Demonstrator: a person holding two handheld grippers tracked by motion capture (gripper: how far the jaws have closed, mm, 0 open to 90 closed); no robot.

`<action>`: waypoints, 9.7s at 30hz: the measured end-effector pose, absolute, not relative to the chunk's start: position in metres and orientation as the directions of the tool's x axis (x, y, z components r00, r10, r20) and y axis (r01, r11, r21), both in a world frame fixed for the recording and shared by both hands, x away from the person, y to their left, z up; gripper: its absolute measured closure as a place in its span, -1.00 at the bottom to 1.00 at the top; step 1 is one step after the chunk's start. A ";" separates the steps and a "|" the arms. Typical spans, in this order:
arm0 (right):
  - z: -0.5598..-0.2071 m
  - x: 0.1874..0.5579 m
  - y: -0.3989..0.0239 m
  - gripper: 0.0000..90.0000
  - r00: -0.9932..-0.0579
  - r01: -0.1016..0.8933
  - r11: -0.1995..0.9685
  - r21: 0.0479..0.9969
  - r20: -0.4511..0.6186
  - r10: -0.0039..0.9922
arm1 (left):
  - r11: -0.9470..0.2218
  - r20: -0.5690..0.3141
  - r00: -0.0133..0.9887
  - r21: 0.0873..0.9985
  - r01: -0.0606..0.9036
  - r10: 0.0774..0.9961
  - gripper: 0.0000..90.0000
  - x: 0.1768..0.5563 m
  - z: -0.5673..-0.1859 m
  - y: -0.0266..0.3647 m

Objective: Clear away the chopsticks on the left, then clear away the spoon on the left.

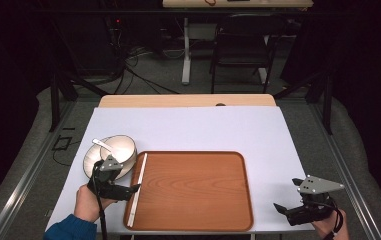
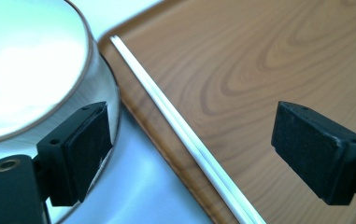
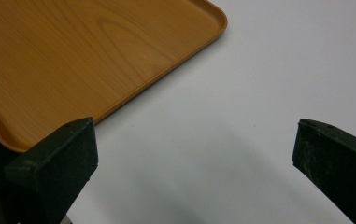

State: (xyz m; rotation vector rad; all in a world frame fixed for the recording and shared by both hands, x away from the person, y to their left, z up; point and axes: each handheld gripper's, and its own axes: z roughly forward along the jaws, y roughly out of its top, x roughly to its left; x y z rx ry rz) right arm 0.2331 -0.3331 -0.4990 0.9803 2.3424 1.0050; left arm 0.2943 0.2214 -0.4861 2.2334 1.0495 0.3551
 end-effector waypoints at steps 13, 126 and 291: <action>-0.498 0.233 -0.329 -1.00 -0.676 0.441 0.507 0.740 -0.097 0.731 | -0.474 0.009 0.633 0.671 0.570 0.774 -0.82 0.296 -0.482 0.224; -0.498 0.229 -0.329 -0.94 -0.670 0.448 0.513 0.732 -0.105 0.735 | -0.097 -0.160 0.279 0.685 0.722 0.947 0.12 0.407 -0.512 0.304; -0.493 0.225 -0.331 -1.00 -0.670 0.408 0.495 0.767 -0.117 0.733 | -0.570 -0.240 0.882 0.688 0.449 0.406 0.89 0.334 -0.448 0.186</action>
